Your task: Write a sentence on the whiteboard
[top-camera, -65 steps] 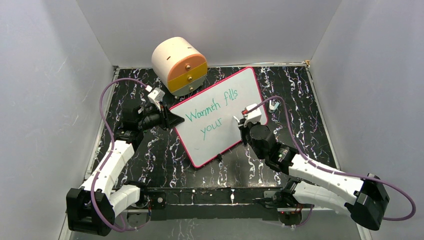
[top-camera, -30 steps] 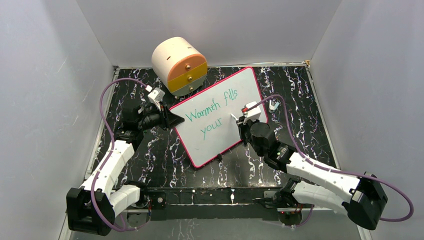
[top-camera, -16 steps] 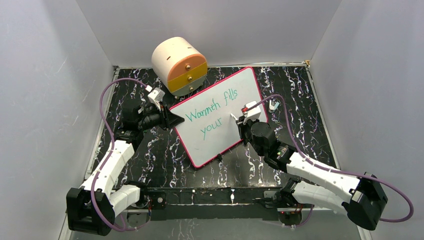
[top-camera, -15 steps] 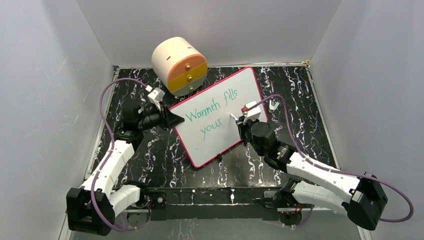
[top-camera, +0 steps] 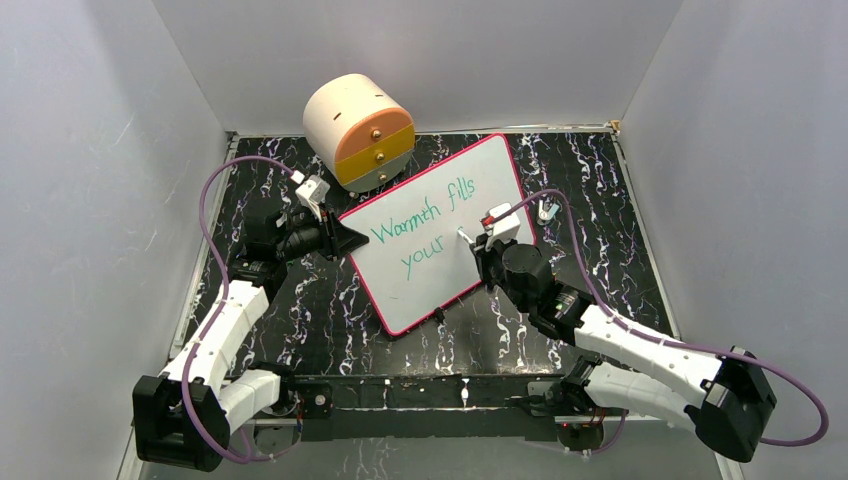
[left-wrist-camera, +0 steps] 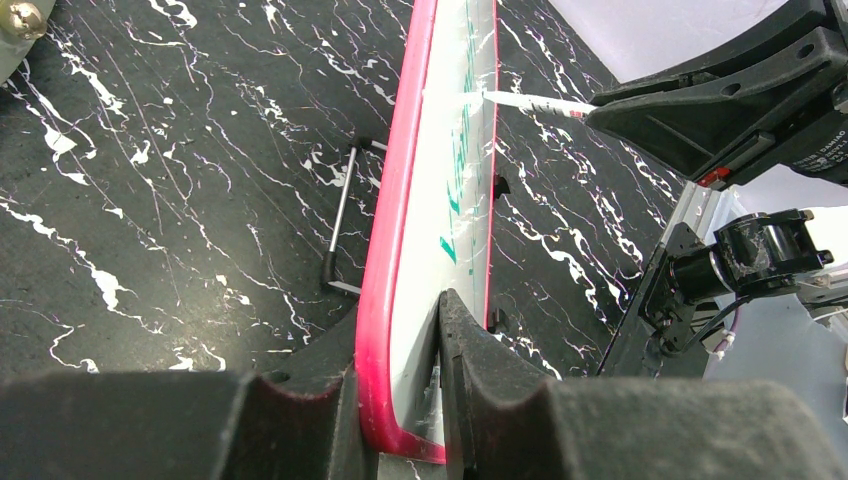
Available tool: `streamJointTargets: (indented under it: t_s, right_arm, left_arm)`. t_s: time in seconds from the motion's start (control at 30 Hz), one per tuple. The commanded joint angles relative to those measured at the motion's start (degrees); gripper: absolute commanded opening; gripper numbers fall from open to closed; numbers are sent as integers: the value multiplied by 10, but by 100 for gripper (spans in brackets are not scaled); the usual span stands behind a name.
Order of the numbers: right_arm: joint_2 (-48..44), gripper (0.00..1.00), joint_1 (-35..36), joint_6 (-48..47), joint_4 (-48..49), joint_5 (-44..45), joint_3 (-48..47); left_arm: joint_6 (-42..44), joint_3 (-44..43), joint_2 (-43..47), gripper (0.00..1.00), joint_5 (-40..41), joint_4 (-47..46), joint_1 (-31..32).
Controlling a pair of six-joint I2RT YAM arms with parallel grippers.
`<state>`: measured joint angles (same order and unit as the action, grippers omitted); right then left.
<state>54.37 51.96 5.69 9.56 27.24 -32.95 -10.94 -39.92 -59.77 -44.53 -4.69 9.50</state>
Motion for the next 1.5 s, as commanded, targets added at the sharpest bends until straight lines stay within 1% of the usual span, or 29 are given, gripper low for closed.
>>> streamJointTargets:
  t_s: [0.0, 0.13, 0.33, 0.5, 0.67, 1.03, 1.27, 1.47]
  right_arm:
    - [-1, 0, -1, 5, -38, -28, -21]
    - [1, 0, 0, 4, -53, -25, -22]
    - [-6, 0, -1, 2, -57, 4, -13]
    - [-6, 0, -1, -2, -39, 25, -5]
    - [-4, 0, -1, -2, -35, 26, -7]
    - [-7, 0, -5, -9, 6, 37, -4]
    - [-22, 0, -5, -9, 22, 31, -5]
    - [-37, 0, -5, -16, 47, 43, -2]
  left_arm:
    - [95, 33, -30, 0, 74, 99, 13]
    - [95, 33, -31, 0, 74, 99, 13]
    - [95, 33, -31, 0, 74, 99, 13]
    - [95, 33, -31, 0, 74, 99, 13]
    - [95, 33, -30, 0, 75, 99, 13]
    - [95, 33, -29, 0, 74, 99, 13]
    - [96, 33, -28, 0, 74, 100, 13]
    - [95, 33, -28, 0, 74, 100, 13]
